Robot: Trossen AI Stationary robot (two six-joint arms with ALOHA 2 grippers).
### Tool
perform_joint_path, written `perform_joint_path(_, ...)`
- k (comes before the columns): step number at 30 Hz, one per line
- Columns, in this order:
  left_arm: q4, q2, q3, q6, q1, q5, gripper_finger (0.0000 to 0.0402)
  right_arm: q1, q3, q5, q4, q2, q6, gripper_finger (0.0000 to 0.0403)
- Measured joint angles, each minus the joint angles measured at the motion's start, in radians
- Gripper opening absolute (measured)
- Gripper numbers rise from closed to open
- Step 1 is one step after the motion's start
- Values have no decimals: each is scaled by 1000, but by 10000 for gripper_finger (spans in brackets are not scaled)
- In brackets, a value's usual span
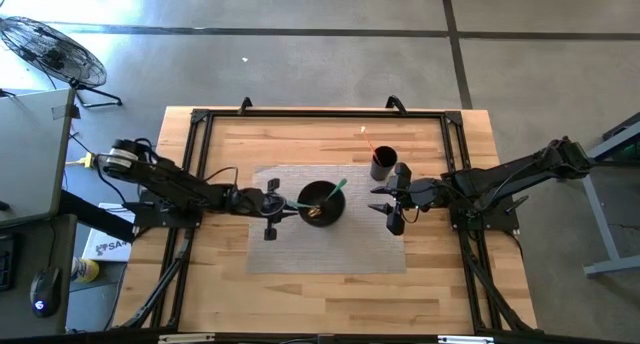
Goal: Pick & Place Utensil
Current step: Adjust the black bowl on the gray mat, then return to Home Position
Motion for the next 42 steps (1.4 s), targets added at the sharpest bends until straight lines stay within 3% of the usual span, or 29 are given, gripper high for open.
perform_joint_path(15,-83,6,34,5,0,12,40,0,0,0,-1,0,-1,197)
perform_joint_path(21,-249,-124,34,-1,0,97,40,0,0,31,1,0,-56,197)
perform_joint_path(27,-407,-319,34,19,0,65,40,0,0,126,7,0,-72,197)
perform_joint_path(31,-394,-397,34,83,0,56,40,-2,0,148,12,0,-80,197)
perform_joint_path(42,-227,-421,34,151,1,30,40,-70,0,35,61,19,-110,197)
